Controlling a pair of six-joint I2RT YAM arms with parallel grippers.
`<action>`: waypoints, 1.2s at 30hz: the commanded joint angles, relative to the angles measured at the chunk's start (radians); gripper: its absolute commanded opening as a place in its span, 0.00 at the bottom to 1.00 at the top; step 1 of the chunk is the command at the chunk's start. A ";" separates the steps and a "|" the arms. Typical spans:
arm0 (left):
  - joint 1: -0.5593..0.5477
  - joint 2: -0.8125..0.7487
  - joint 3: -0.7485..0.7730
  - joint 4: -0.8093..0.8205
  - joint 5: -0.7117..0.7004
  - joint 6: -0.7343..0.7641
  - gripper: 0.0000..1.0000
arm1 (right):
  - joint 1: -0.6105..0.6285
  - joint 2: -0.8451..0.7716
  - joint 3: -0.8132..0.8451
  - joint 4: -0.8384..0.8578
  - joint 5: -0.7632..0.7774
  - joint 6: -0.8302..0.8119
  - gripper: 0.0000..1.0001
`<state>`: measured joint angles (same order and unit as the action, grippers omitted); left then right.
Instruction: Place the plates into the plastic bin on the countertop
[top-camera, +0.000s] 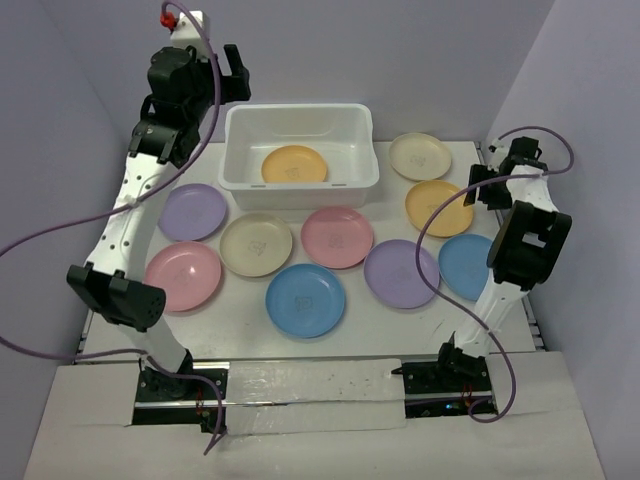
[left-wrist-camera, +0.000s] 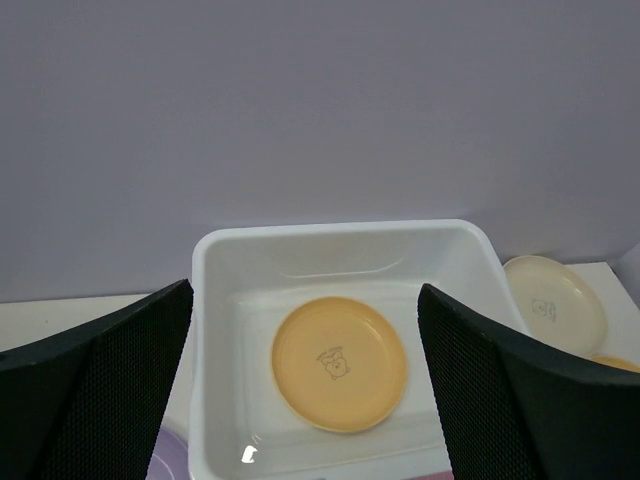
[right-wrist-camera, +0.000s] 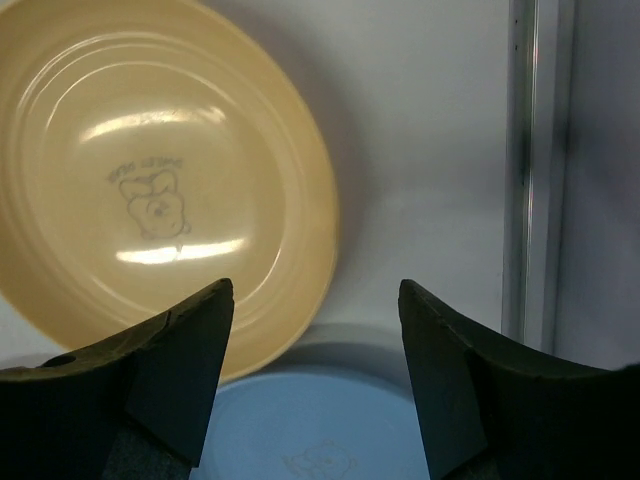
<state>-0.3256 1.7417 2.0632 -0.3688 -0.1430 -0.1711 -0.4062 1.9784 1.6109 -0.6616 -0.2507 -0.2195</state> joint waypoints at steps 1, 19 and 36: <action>0.000 -0.042 -0.090 -0.039 0.020 0.027 0.99 | -0.013 0.090 0.105 -0.045 -0.011 -0.040 0.73; 0.093 -0.229 -0.424 -0.068 -0.002 -0.019 0.99 | -0.014 0.323 0.311 -0.205 -0.153 -0.050 0.15; 0.321 -0.229 -0.528 -0.102 0.111 -0.037 0.99 | -0.084 -0.296 0.244 -0.081 -0.160 0.212 0.00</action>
<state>-0.0306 1.5372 1.5584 -0.5031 -0.0627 -0.2072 -0.4639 1.9573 1.8336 -0.8560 -0.3884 -0.1315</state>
